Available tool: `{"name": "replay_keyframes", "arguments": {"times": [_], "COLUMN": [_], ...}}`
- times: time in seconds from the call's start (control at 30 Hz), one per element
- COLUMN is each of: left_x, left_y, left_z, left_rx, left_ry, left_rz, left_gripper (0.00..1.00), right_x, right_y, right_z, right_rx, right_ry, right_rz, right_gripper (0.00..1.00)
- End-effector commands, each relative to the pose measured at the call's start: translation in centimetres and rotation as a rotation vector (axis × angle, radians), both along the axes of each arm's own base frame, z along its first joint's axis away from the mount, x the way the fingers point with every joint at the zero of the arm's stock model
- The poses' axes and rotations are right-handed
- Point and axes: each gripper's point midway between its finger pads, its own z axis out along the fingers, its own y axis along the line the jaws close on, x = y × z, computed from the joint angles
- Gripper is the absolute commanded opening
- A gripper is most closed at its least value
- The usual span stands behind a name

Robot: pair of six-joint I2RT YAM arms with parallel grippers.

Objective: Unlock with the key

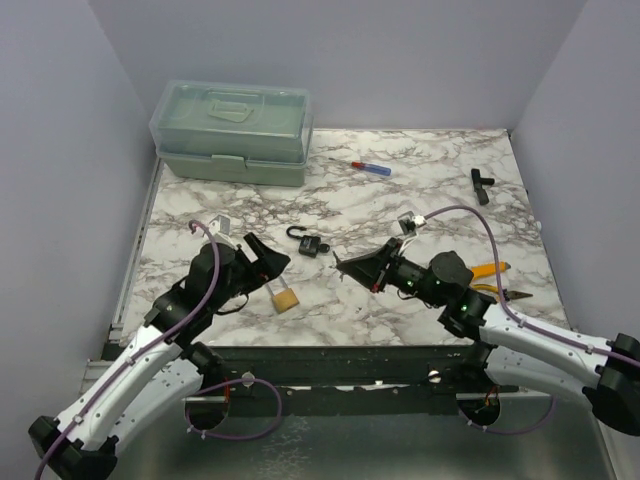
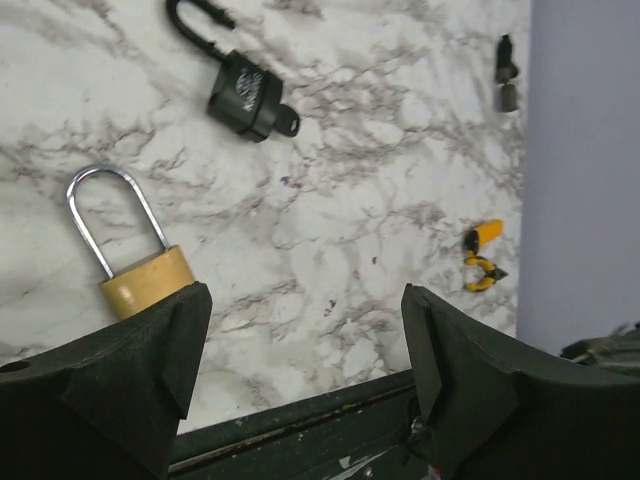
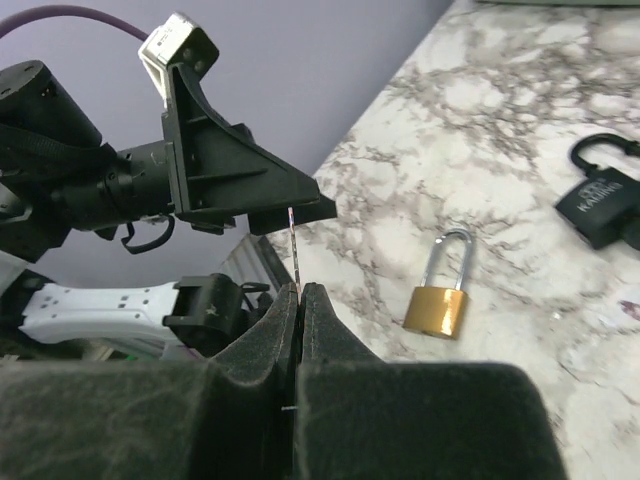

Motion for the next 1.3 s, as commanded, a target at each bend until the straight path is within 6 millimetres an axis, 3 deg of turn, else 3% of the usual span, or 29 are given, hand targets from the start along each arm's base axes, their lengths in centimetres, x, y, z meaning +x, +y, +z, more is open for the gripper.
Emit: {"name": "replay_keyframes", "arguments": {"times": [0.0, 0.17, 0.37, 0.67, 0.97, 1.27], "left_x": [0.0, 0.2, 0.4, 0.2, -0.5, -0.2], "left_y": [0.8, 0.3, 0.3, 1.1, 1.1, -0.4], "left_z": [-2.3, -4.5, -7.5, -10.0, -12.6, -14.8], "left_rx": [0.095, 0.211, 0.329, 0.421, 0.467, 0.477], "left_ry": [0.144, 0.277, 0.434, 0.573, 0.711, 0.762], "left_rz": [0.044, 0.013, 0.01, 0.078, 0.131, 0.1], "left_gripper": [0.84, 0.85, 0.92, 0.92, 0.92, 0.92], "right_x": [1.0, 0.9, 0.8, 0.8, 0.8, 0.4], "right_y": [-2.6, -3.5, -3.3, -4.0, -4.8, -5.4], "right_z": [-3.7, -5.4, -7.6, -10.4, -10.8, -11.5], "right_rx": [-0.15, -0.231, -0.288, -0.289, -0.309, -0.327], "right_ry": [0.051, 0.081, 0.157, 0.311, 0.297, 0.304], "right_rz": [-0.129, -0.143, -0.097, -0.006, -0.027, -0.028], "right_gripper": [0.0, 0.0, 0.0, 0.0, 0.0, 0.0]}}
